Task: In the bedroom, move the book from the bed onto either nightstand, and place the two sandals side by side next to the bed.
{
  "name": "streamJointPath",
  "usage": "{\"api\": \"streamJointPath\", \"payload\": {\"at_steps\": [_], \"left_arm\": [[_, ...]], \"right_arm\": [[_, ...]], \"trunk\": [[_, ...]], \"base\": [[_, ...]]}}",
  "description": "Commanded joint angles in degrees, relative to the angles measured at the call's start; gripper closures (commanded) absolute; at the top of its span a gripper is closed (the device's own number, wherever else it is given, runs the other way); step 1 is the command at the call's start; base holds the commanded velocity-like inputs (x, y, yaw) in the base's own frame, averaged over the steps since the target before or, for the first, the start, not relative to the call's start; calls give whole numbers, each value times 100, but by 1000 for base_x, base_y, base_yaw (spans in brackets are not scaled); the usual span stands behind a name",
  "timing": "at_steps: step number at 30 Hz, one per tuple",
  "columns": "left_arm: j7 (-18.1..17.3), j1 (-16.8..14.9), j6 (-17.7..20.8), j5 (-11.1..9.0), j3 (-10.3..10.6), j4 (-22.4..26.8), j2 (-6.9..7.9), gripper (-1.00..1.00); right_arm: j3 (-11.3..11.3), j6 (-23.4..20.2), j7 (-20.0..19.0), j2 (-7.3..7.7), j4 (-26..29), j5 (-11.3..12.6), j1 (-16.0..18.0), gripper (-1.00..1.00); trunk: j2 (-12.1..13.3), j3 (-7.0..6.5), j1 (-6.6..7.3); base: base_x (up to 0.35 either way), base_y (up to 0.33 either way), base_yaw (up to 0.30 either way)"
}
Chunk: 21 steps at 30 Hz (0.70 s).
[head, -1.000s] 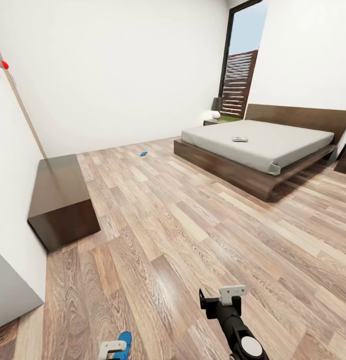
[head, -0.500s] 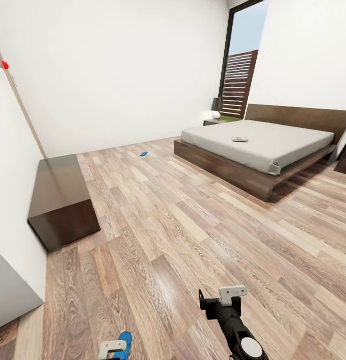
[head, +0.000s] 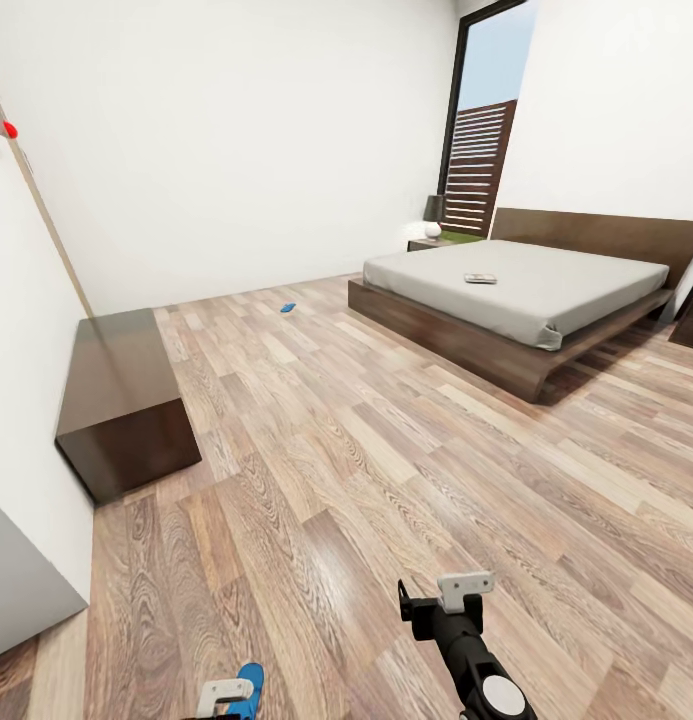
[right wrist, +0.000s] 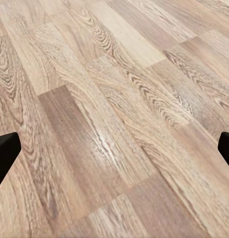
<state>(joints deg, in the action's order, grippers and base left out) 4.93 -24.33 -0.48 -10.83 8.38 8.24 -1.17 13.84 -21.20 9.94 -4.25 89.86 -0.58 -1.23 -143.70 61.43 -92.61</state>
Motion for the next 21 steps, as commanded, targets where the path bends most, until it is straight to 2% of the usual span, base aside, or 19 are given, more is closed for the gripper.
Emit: {"api": "streamJointPath", "payload": {"at_steps": [1, 6, 21], "left_arm": [[28, -2, -10, -55, 52, 1, 3, -100], [35, -2, -17, -53, 56, 4, 11, -100], [38, -2, -86, -28, 122, 10, 28, -100]], "right_arm": [[8, -33, 29, 1, 6, -5, 0, -100], [14, -31, 32, 0, 1, -4, 0, -100], [19, -25, 34, -10, -11, 12, 0, -100]], "trunk": [[-2, 4, 1], [-2, 4, 1], [-22, 336, -38]], "base": [[0, 0, 0], [0, 0, 0], [0, 0, 0]]}}
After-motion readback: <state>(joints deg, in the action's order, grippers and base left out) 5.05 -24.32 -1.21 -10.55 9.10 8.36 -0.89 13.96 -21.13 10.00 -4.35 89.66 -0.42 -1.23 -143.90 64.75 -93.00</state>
